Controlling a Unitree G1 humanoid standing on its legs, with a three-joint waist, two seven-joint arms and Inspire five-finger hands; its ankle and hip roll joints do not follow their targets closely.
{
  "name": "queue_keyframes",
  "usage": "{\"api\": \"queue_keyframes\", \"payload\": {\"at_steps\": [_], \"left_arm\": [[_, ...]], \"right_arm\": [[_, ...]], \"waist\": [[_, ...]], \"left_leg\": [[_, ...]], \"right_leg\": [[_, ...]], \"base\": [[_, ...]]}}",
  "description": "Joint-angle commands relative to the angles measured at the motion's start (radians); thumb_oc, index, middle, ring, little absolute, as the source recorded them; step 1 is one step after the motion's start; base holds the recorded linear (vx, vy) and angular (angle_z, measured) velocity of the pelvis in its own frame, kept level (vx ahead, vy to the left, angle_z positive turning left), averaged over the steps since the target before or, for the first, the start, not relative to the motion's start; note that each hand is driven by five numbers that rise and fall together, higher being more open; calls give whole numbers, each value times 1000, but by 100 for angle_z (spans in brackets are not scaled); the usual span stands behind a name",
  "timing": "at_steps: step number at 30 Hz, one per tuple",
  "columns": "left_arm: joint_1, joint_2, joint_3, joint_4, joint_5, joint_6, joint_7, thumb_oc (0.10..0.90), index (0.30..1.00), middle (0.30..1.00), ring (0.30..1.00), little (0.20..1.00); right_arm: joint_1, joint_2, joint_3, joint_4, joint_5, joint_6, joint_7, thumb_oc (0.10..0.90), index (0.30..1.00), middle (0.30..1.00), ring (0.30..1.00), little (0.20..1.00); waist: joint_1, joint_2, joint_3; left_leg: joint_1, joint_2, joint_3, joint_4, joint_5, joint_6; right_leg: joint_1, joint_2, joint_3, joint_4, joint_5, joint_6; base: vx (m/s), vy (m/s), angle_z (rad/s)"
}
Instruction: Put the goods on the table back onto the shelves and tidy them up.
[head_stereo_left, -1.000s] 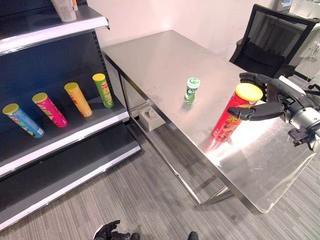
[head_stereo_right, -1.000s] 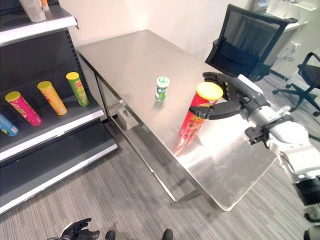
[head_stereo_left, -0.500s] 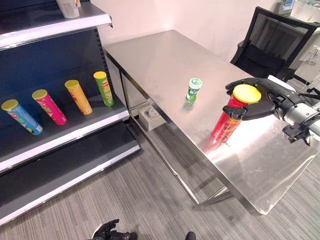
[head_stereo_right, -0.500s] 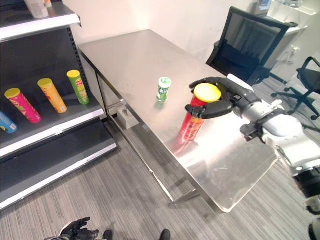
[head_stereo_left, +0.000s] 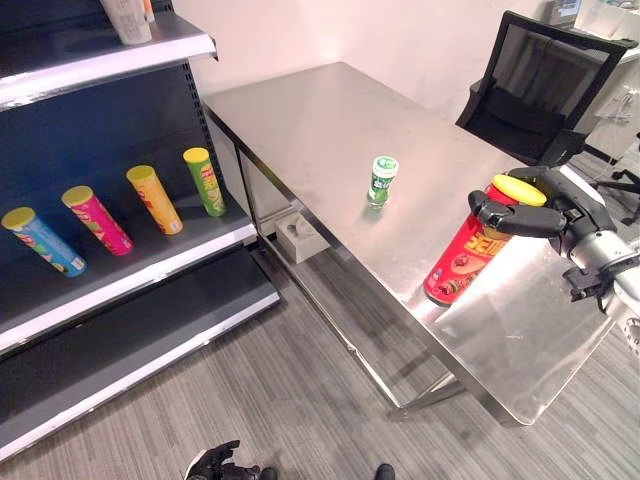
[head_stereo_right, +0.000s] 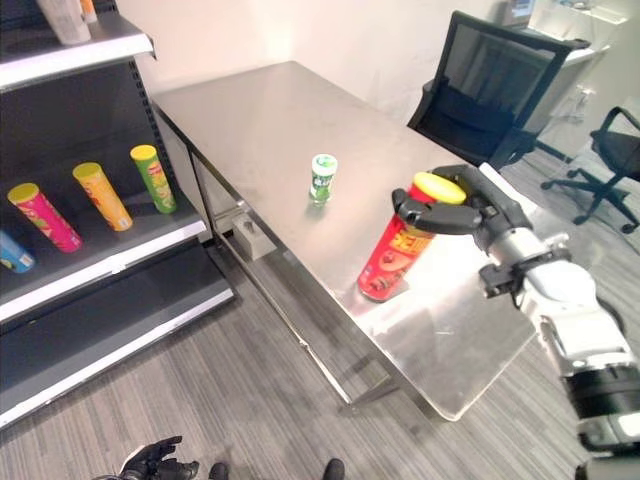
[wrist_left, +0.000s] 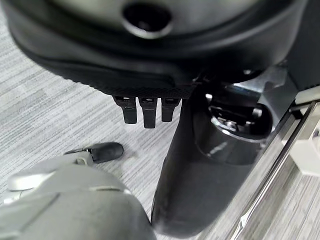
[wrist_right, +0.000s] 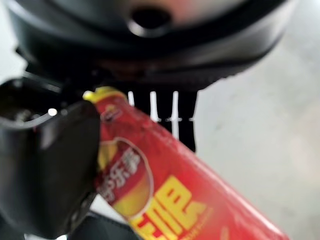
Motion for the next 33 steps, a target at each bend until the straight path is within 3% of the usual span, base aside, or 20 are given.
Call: {"api": "queue_keyframes", "payload": {"at_steps": [1, 7, 9, 10, 14, 15, 16, 17, 18, 19, 20, 21, 22, 23, 24, 26, 27, 28, 31, 33], "left_arm": [[1, 64, -30, 10, -42, -9, 16, 800, 900, 900, 900, 900], [1, 66, -22, -40, -102, -5, 28, 800, 900, 900, 900, 900], [-5, 69, -25, -66, -119, -4, 29, 800, 900, 900, 900, 900], [1, 64, -25, -86, -124, -6, 25, 800, 900, 900, 900, 900], [4, 65, -22, -72, -97, -13, 24, 800, 900, 900, 900, 900], [4, 65, -22, -72, -97, -13, 24, 800, 900, 900, 900, 900], [5, 71, -19, -71, -87, -19, 31, 800, 900, 900, 900, 900], [6, 66, -26, -70, -80, -19, 31, 800, 900, 900, 900, 900], [2, 66, -42, -78, -55, -16, 28, 800, 900, 900, 900, 900], [-11, 74, -49, -73, -28, -17, 28, 800, 900, 900, 900, 900], [-14, 83, -48, -68, -18, -23, 28, 800, 900, 900, 900, 900], [-11, 119, -16, -83, -7, -17, 30, 800, 900, 900, 900, 900], [-17, 131, 0, -80, -13, -14, 39, 800, 900, 900, 900, 900], [-19, 129, 5, -74, -18, -13, 40, 800, 900, 900, 900, 900], [-20, 129, 6, -74, -18, -13, 40, 800, 900, 900, 900, 900], [-18, 126, 11, -73, -24, -8, 39, 800, 900, 900, 900, 900], [-16, 113, 7, -94, -35, -2, 30, 800, 900, 900, 900, 900], [-6, 92, -4, -104, -44, -3, 18, 800, 900, 900, 900, 900], [13, 60, -4, -121, -62, -7, 22, 800, 900, 900, 900, 900], [17, 51, -11, -155, -87, -1, 19, 800, 900, 900, 900, 900]], "right_arm": [[-173, -1, -88, -142, -14, -155, -122, 400, 300, 300, 300, 300], [-234, 26, -82, -194, -40, -182, -168, 400, 300, 300, 300, 300], [-253, 2, -90, -215, -47, -194, -181, 400, 300, 300, 300, 300], [-254, -5, -100, -224, -56, -198, -190, 400, 300, 300, 300, 300], [-240, 1, -128, -257, -89, -203, -207, 400, 300, 300, 300, 300], [-240, 1, -128, -257, -89, -203, -207, 400, 300, 300, 300, 300], [-225, -5, -133, -273, -120, -192, -208, 400, 300, 300, 300, 300], [-206, -9, -156, -286, -124, -189, -206, 400, 300, 300, 300, 300], [-163, 4, -189, -298, -147, -183, -211, 400, 300, 300, 300, 300], [-130, 31, -205, -312, -199, -169, -219, 400, 300, 300, 300, 300], [-131, 45, -194, -322, -223, -166, -219, 400, 300, 300, 300, 300], [-118, 90, -174, -353, -265, -158, -220, 400, 300, 300, 300, 300], [-108, 101, -165, -384, -285, -153, -210, 400, 300, 300, 300, 300], [-109, 100, -156, -394, -299, -154, -208, 400, 300, 300, 300, 300], [-109, 100, -156, -395, -300, -154, -208, 400, 300, 300, 300, 300], [-93, 101, -149, -421, -313, -155, -197, 400, 300, 300, 300, 300], [-93, 80, -113, -439, -370, -160, -190, 400, 300, 300, 300, 300], [-93, 90, -93, -447, -362, -151, -169, 400, 300, 300, 300, 300], [-109, 99, -48, -439, -369, -151, -165, 400, 300, 300, 300, 300], [-101, 93, -33, -459, -407, -146, -158, 400, 300, 300, 300, 300]], "waist": [[58, -56, -48], [100, -51, -12], [116, -53, 25], [118, -54, 41], [105, -56, 44], [105, -56, 44], [93, -34, 27], [79, -18, 12], [76, -6, -9], [77, -17, -20], [83, -26, -22], [89, -30, -17], [76, -29, -8], [71, -24, -5], [70, -23, -6], [61, -20, 10], [50, -33, 51], [52, -39, 53], [54, -37, 52], [50, -33, 74]], "left_leg": [[-35, 36, -20, 3, -20, -32], [-107, 63, -105, 5, 44, -56], [-177, 71, -115, 61, 65, -72], [-208, 98, -79, 94, 79, -73], [-166, 193, -49, 97, 83, -85], [-165, 193, -49, 97, 83, -85], [-121, 230, -68, 77, 71, -115], [-112, 222, -79, 50, 65, -117], [-103, 181, -87, 19, 34, -113], [-101, 119, -86, 11, -5, -93], [-102, 79, -74, 11, -21, -73], [-102, 9, -55, 3, -39, -29], [-112, -29, -71, 3, -33, -5], [-113, -39, -82, 3, -26, 3], [-116, -39, -82, 3, -22, 3], [-108, -67, -107, 3, -11, 19], [-97, -114, -142, 6, -4, 34], [-98, -151, -187, 7, 2, 39], [-102, -164, -212, 10, -2, 41], [-147, -169, -216, 89, -16, 39]], "right_leg": [[71, -20, -21, 7, -72, 44], [71, 24, -40, 7, -110, 15], [76, 18, -88, 7, -115, 10], [73, 4, -128, 7, -105, 10], [81, -38, -169, 7, -75, 30], [81, -38, -169, 7, -75, 30], [78, -76, -177, 7, -58, 54], [80, -97, -186, 8, -45, 68], [65, -157, -198, 12, -3, 92], [53, -230, -204, 18, 64, 118], [38, -271, -213, 23, 103, 127], [3, -305, -194, 107, 97, 112], [-15, -235, -114, 168, 22, 81], [-27, -178, -80, 187, -30, 61], [-30, -178, -80, 189, -29, 58], [-53, -40, -21, 219, -121, 12], [-90, 114, 92, 189, -156, -37], [-63, 137, 138, 119, -128, -54], [-28, 139, 127, 52, -92, -46], [-24, 132, 116, 42, -91, -46]], "base": [[-9, -178, 22], [-104, -132, 34], [-228, -48, 79], [-208, 63, 96], [-59, 177, 84], [-35, 452, 40], [8, 530, 55], [-8, 910, 88], [-21, 862, 87], [-58, 852, 78], [-85, 835, 47], [-95, 740, 21], [-73, 646, 50], [-38, 282, 63], [9, 143, 89], [30, 132, 65], [81, 121, 76], [85, 81, 96], [42, -28, 102], [-4, -8, 39]]}}
